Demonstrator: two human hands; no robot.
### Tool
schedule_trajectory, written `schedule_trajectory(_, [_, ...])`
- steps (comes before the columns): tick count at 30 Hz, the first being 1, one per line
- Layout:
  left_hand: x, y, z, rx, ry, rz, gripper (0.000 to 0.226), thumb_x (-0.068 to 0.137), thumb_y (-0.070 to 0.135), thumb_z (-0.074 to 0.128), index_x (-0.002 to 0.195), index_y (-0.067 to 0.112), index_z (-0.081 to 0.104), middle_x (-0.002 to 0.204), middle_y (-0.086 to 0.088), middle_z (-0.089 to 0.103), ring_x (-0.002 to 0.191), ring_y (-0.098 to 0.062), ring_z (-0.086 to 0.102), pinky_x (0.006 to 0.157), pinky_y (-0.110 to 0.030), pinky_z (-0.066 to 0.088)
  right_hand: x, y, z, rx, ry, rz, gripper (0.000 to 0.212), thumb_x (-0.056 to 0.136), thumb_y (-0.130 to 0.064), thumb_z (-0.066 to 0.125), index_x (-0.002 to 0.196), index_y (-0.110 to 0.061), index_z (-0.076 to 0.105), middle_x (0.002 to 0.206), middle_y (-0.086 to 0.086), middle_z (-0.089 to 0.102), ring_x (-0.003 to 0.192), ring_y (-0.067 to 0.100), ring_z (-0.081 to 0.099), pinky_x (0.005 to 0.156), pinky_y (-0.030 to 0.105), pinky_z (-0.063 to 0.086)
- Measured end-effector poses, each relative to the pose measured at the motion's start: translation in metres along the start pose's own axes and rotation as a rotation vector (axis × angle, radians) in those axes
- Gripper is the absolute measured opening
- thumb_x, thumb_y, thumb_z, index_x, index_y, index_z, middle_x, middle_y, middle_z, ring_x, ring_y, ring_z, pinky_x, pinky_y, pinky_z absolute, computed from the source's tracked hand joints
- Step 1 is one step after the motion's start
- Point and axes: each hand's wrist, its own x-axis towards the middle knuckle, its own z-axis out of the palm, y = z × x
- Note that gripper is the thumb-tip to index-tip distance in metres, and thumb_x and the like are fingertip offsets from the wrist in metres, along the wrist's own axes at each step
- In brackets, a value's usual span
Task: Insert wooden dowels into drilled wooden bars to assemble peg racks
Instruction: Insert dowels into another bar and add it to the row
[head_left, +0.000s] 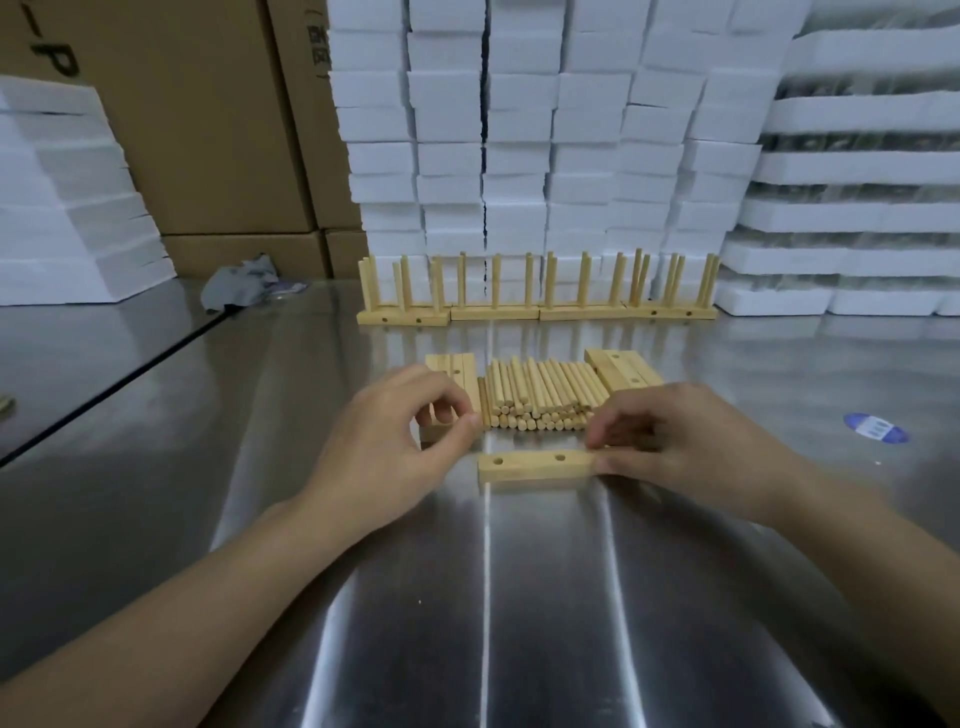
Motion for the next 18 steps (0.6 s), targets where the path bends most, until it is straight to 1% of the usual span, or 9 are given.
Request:
schedule_trajectory(2, [-0.0004,-0.0025,0.0014,0.027,-0.026,-0.011,0.011,0.094,0.045,0.068,0.091,0.035,0.072,0.089,0.018,0.064,0.094,-0.01,0.06,0.077,-0.03,0.05,-0.0002,0.0019,0.0012,-0.097,0.009,-0.003,0.016,0.084,-0.04,0.086,0.096,-0.042,0.075,0.098,-0.025,0.071,0.096,0.0,0.067,0.087,0.031,0.057])
schedule_trajectory(4, [0.0001,-0.0032,0.0037,0.065,-0.032,-0.002,0.01,0.094,0.048,0.068,0.094,0.039,0.072,0.094,0.022,0.062,0.101,-0.006,0.058,0.08,-0.022,0.044,-0.0016,0.003,0.0005,-0.169,0.037,-0.003,0.024,0.08,-0.056,0.082,0.1,-0.046,0.074,0.098,-0.026,0.068,0.099,-0.003,0.061,0.085,0.027,0.054])
schedule_trajectory(6, [-0.0006,-0.0032,0.0066,0.073,-0.034,0.004,0.013,0.093,0.052,0.066,0.098,0.04,0.071,0.098,0.023,0.061,0.107,-0.005,0.055,0.083,-0.022,0.042,-0.0034,0.0022,-0.0008,-0.197,0.066,-0.016,0.032,0.078,-0.064,0.08,0.104,-0.048,0.072,0.105,-0.031,0.062,0.108,-0.007,0.053,0.088,0.02,0.045])
schedule_trajectory(7, [-0.0013,-0.0031,0.0076,0.073,-0.041,0.006,0.016,0.093,0.055,0.066,0.1,0.041,0.071,0.101,0.023,0.06,0.111,-0.005,0.054,0.086,-0.023,0.041,-0.004,0.0014,-0.0011,-0.202,0.074,-0.028,0.035,0.077,-0.065,0.079,0.106,-0.048,0.072,0.108,-0.033,0.06,0.112,-0.008,0.049,0.091,0.019,0.04])
schedule_trajectory(9, [-0.0023,-0.0033,0.0091,0.086,-0.077,0.011,0.023,0.091,0.062,0.064,0.105,0.044,0.07,0.109,0.025,0.057,0.119,-0.003,0.049,0.092,-0.022,0.04,-0.0048,0.0008,-0.0025,-0.22,0.06,-0.034,0.041,0.075,-0.065,0.08,0.11,-0.047,0.072,0.12,-0.031,0.057,0.12,-0.009,0.043,0.103,0.025,0.035])
schedule_trajectory(11, [-0.0034,-0.0048,0.0097,0.121,-0.126,0.026,0.03,0.088,0.068,0.064,0.109,0.046,0.069,0.115,0.027,0.053,0.123,0.0,0.044,0.097,-0.024,0.039,-0.0054,0.0013,-0.004,-0.232,0.037,-0.002,0.042,0.074,-0.066,0.082,0.111,-0.047,0.072,0.134,-0.025,0.053,0.132,-0.003,0.038,0.115,0.033,0.03])
schedule_trajectory(12, [-0.0039,-0.0059,0.0095,0.14,-0.141,0.034,0.032,0.087,0.069,0.065,0.11,0.047,0.069,0.116,0.027,0.053,0.124,0.0,0.043,0.098,-0.026,0.04,-0.0056,0.0019,-0.0041,-0.231,0.031,0.011,0.041,0.074,-0.066,0.082,0.109,-0.048,0.072,0.138,-0.023,0.051,0.136,0.0,0.036,0.119,0.037,0.029])
schedule_trajectory(15, [-0.0041,-0.0076,0.0088,0.182,-0.161,0.047,0.03,0.087,0.068,0.065,0.106,0.046,0.071,0.119,0.029,0.05,0.124,0.001,0.041,0.099,-0.029,0.04,-0.006,0.0035,-0.0023,-0.228,0.006,0.025,0.034,0.073,-0.07,0.078,0.099,-0.048,0.073,0.142,-0.024,0.046,0.14,0.001,0.032,0.122,0.042,0.028])
schedule_trajectory(18, [-0.0033,-0.0069,0.0061,0.204,-0.163,0.043,0.026,0.087,0.065,0.065,0.1,0.044,0.073,0.119,0.029,0.051,0.123,0.003,0.04,0.1,-0.029,0.037,-0.0049,0.0045,-0.0004,-0.221,0.001,0.029,0.041,0.071,-0.08,0.066,0.095,-0.048,0.073,0.143,-0.026,0.046,0.14,0.0,0.031,0.121,0.043,0.028])
